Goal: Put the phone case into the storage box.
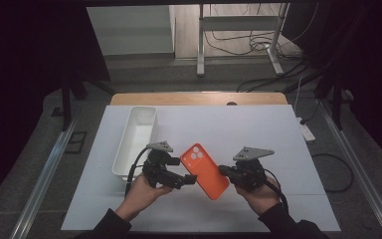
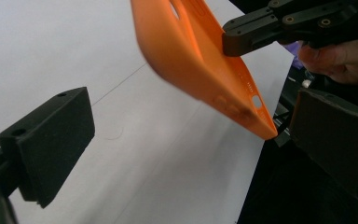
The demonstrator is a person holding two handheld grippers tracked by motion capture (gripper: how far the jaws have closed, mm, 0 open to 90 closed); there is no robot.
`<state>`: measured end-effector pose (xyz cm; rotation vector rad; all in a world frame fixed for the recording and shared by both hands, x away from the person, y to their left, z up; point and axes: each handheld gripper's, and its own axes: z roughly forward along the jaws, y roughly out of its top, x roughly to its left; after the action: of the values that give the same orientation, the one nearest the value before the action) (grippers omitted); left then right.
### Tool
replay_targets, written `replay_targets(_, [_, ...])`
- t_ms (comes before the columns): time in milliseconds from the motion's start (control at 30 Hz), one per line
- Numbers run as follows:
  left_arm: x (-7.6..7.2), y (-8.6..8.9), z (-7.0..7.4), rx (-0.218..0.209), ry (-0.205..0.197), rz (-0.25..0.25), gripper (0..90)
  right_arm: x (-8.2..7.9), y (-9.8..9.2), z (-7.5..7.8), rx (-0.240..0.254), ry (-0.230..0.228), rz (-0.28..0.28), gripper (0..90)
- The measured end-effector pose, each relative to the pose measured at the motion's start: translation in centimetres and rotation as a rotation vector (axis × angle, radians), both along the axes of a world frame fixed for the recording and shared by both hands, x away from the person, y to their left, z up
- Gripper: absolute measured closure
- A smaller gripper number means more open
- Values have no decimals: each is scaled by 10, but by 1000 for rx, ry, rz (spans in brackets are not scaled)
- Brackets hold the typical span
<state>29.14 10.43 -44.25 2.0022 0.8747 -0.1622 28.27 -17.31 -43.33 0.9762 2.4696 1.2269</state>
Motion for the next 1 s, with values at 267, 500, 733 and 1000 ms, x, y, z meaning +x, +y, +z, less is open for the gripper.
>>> replay_targets(267, [4,-3,-1,-28,26,2,93,-6,10,0,-3,-20,23,885])
replay_targets(500, [5,-4,-3,-61,61,-27,254,-11,17,1,-7,-39,39,885])
replay_targets(733, [5,-2,-4,-77,87,-28,409,-14,20,2,-11,-66,42,885])
replay_targets(1000, [5,-2,-5,-88,96,-32,544,-15,21,2,-13,-82,36,885])
